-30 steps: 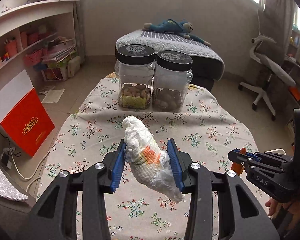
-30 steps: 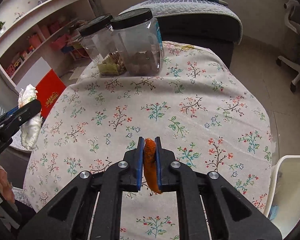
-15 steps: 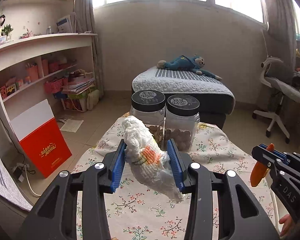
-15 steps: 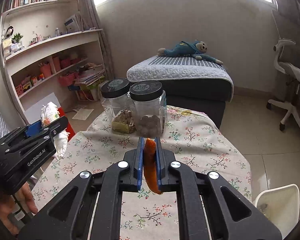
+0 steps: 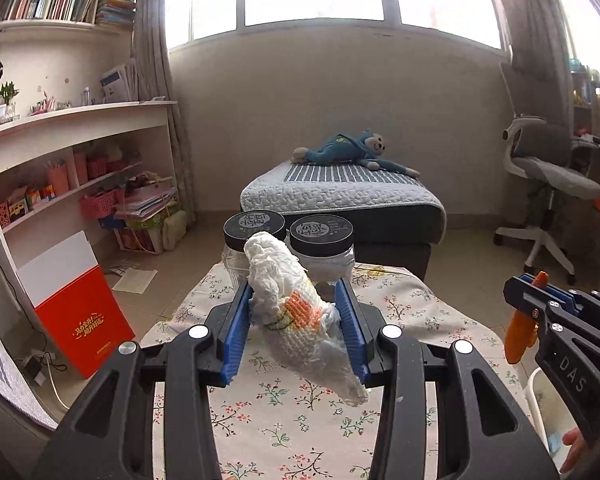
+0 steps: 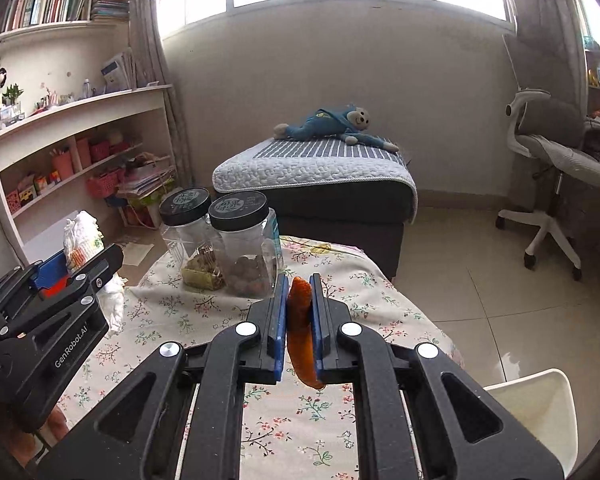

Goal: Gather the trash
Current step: 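Carry both items toward the white bin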

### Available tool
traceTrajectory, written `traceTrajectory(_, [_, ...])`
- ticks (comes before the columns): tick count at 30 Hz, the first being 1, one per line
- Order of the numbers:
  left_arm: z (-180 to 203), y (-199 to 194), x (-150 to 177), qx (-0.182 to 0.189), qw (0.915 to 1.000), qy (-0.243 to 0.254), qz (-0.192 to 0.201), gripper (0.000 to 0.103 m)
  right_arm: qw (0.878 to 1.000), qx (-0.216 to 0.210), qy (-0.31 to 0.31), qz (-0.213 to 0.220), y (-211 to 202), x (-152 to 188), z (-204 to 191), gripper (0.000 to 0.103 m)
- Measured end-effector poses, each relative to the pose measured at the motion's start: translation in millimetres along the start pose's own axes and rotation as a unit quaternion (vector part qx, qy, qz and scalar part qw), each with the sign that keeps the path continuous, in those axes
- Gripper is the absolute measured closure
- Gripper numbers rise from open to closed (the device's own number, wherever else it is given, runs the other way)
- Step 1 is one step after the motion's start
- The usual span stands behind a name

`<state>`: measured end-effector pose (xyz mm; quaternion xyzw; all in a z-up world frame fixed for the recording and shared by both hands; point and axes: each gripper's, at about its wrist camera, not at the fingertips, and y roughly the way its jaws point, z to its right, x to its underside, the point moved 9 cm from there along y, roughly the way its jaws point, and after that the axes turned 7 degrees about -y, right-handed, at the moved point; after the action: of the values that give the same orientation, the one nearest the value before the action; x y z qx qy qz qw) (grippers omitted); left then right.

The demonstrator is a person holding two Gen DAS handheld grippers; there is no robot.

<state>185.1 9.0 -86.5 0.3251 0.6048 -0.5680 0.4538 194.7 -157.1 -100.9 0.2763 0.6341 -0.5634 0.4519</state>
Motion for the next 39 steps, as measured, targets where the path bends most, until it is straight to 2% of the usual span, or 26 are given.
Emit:
traceTrajectory(15, [48,-11,4,0.04,0.9992,0.004,-0.005,0.06,0.999,0.035,0.007,0.007,-22,4,38,0.093])
traceTrajectory(39, [137,-38,12,0.107,0.9936,0.037,-0.003,0.06,0.993,0.108,0.044,0.006,-63,28,130,0.093])
